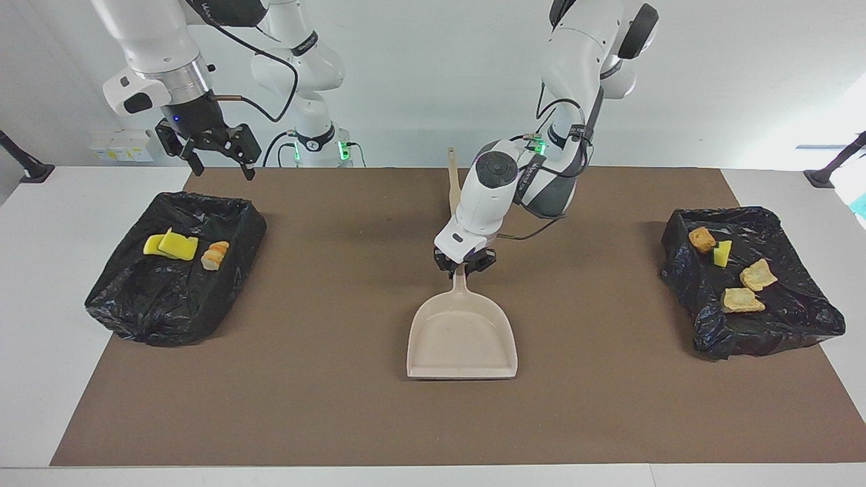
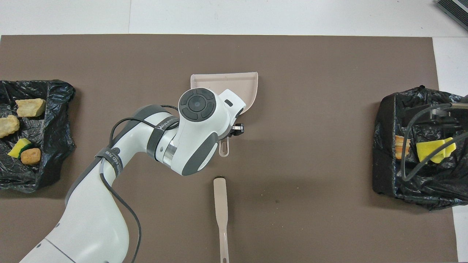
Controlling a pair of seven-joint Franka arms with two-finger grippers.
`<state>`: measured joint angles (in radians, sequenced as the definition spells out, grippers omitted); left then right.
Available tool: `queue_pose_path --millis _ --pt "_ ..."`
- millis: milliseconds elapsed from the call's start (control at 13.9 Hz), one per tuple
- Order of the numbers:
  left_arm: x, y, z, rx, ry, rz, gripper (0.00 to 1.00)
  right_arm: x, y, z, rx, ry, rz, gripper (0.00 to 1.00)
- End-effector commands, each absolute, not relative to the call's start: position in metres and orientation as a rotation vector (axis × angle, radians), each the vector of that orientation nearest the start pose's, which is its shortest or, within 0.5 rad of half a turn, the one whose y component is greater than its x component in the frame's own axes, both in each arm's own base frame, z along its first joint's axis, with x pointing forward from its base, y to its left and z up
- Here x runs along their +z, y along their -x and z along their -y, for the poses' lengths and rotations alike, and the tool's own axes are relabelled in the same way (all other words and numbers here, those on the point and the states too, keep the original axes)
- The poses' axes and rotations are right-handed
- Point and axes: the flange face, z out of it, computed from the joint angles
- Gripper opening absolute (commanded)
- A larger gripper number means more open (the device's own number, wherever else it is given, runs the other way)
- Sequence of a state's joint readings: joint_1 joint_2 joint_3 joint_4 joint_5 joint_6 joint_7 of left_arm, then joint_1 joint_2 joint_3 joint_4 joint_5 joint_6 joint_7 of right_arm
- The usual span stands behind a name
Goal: Sweep and dump trash in bin
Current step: 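Bring the dustpan back and set it on the table with the left gripper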
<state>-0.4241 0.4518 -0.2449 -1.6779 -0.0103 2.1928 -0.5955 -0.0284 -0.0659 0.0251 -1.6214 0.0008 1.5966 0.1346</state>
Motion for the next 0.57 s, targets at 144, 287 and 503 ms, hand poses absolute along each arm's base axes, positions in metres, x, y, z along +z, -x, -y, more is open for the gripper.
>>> queue_pose_path --millis 144,287,503 --pt "0.345 -0.538 0.407 -0.061 3.246 -0.119 0.0 0.64 -0.531 0.003 -0.061 3.114 -0.206 1.0" --pt "0.345 -0.54 0.404 -0.066 3.241 -0.182 0.79 0.64 -0.531 0.002 -0.058 3.115 -0.204 1.0" --pt "0.363 -0.549 0.387 -0.087 3.235 -0.194 1.0 0.64 -0.531 0.003 -0.061 3.114 -0.206 1.0"
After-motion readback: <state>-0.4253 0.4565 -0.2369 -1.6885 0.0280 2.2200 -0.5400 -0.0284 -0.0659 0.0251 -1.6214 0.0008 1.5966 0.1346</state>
